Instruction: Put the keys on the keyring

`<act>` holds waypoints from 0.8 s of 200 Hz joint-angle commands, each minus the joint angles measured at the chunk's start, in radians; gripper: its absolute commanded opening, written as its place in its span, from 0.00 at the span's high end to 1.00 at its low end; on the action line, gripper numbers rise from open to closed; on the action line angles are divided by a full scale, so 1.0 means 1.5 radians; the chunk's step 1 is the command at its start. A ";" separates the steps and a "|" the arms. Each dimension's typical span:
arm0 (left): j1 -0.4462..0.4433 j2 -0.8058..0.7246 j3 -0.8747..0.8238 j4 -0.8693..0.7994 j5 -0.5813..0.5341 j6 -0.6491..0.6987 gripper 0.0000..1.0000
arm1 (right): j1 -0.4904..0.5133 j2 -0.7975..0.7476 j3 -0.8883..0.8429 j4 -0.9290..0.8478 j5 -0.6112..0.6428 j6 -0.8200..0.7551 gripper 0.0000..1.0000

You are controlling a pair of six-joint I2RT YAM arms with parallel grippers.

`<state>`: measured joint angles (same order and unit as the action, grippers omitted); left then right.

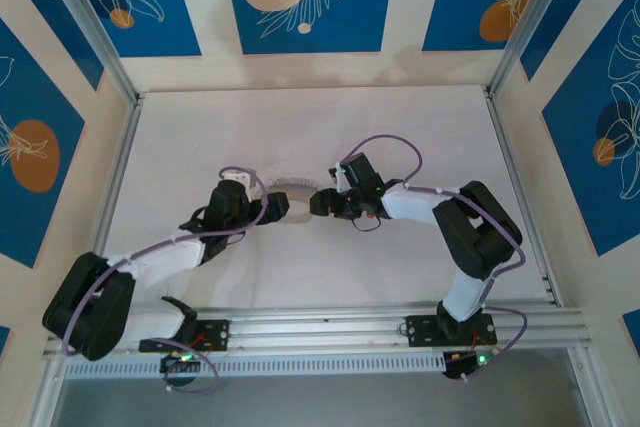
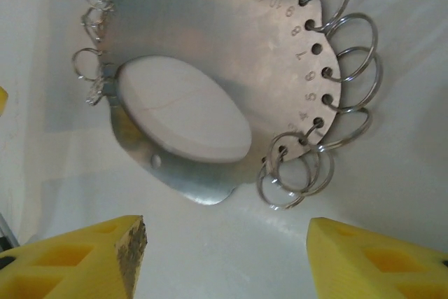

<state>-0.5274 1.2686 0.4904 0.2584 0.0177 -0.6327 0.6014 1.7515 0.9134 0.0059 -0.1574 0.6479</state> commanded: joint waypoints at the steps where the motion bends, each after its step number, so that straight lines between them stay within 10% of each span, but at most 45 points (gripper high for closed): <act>1: -0.007 0.031 -0.008 0.067 0.005 -0.020 0.00 | 0.000 0.029 0.032 0.004 0.003 0.012 0.37; 160: -0.007 0.073 0.020 0.106 0.010 -0.032 0.00 | 0.003 0.015 0.069 -0.052 0.012 -0.077 0.48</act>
<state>-0.5285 1.4082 0.4870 0.4015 0.0219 -0.6575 0.5774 1.8324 1.0428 -0.0174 -0.1608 0.5968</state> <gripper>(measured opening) 0.998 0.544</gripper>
